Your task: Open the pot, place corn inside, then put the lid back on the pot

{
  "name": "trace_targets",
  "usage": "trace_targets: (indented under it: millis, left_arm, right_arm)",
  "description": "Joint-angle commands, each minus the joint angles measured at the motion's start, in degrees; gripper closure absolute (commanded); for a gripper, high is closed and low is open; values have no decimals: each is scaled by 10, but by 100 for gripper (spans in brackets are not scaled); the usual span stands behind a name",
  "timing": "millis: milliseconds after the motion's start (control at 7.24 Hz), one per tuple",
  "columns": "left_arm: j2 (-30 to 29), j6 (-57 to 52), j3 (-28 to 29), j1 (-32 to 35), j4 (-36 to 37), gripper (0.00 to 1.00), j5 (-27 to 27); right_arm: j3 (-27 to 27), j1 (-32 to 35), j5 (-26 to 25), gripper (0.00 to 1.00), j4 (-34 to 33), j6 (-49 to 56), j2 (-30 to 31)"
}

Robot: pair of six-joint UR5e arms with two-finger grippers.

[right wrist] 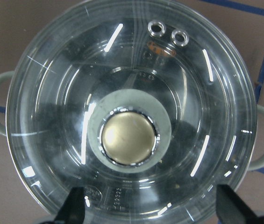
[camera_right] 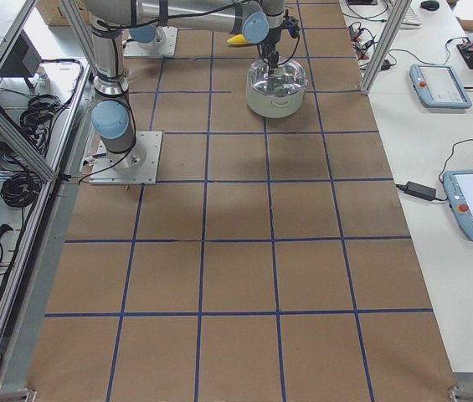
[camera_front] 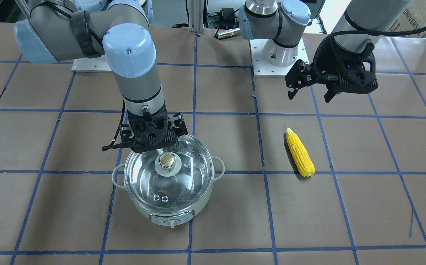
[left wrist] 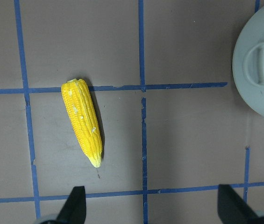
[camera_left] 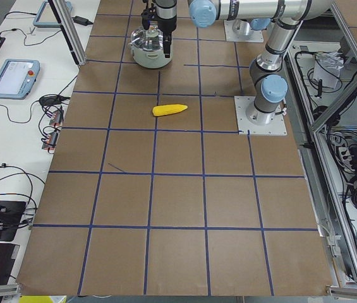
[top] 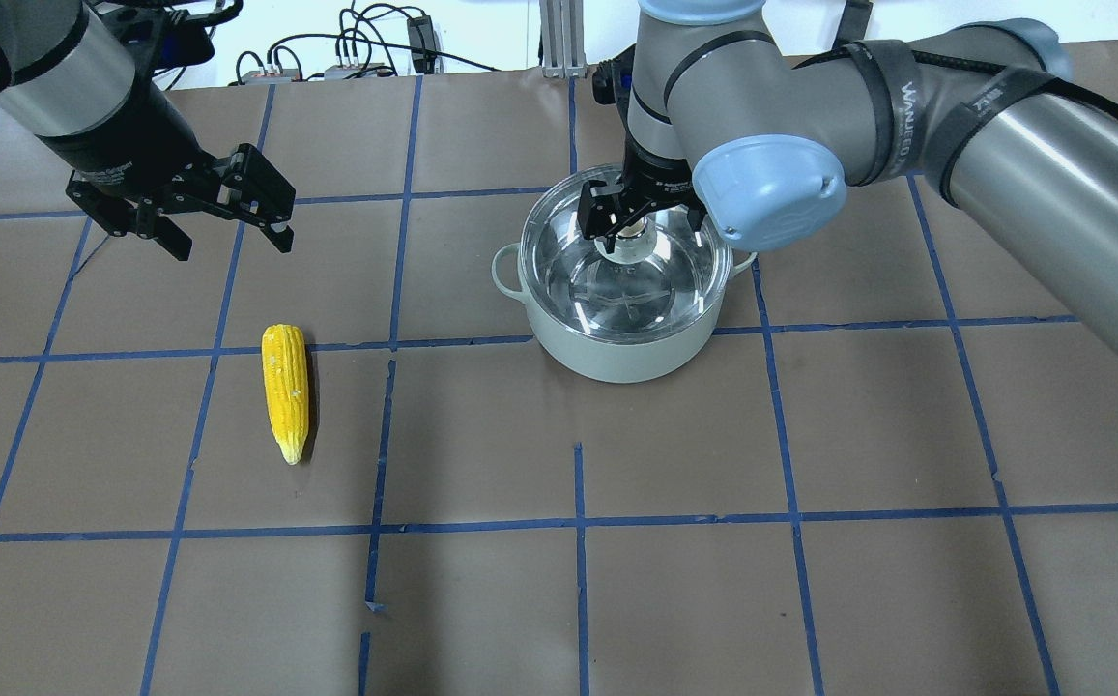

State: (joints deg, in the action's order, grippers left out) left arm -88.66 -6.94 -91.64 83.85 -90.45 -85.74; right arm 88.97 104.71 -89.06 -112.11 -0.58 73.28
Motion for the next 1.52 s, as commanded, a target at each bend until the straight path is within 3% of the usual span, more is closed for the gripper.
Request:
trace_targets:
  millis: [0, 138, 415, 829, 1106, 1382]
  left_arm:
    - [7, 0, 2, 0, 0, 0, -4]
    - [12, 1, 14, 0, -3, 0, -10]
    - [-10, -12, -23, -15, 4, 0, -7]
    - [-41, -56, -56, -56, 72, 0, -3]
    - [-95, -64, -94, -97, 172, 0, -3]
    - [-133, 1, -165, -106, 305, 0, -8]
  right_arm:
    - [-30, 2, -7, 3, -22, 14, -18]
    - [-30, 2, -7, 3, -33, 22, -19]
    - [-32, 1, -7, 4, -41, -138, -36]
    - [-30, -3, -17, 4, -48, -192, -46]
    - [-33, 3, -15, 4, -18, -192, -40]
    - [-31, 16, -13, 4, -11, -192, -44]
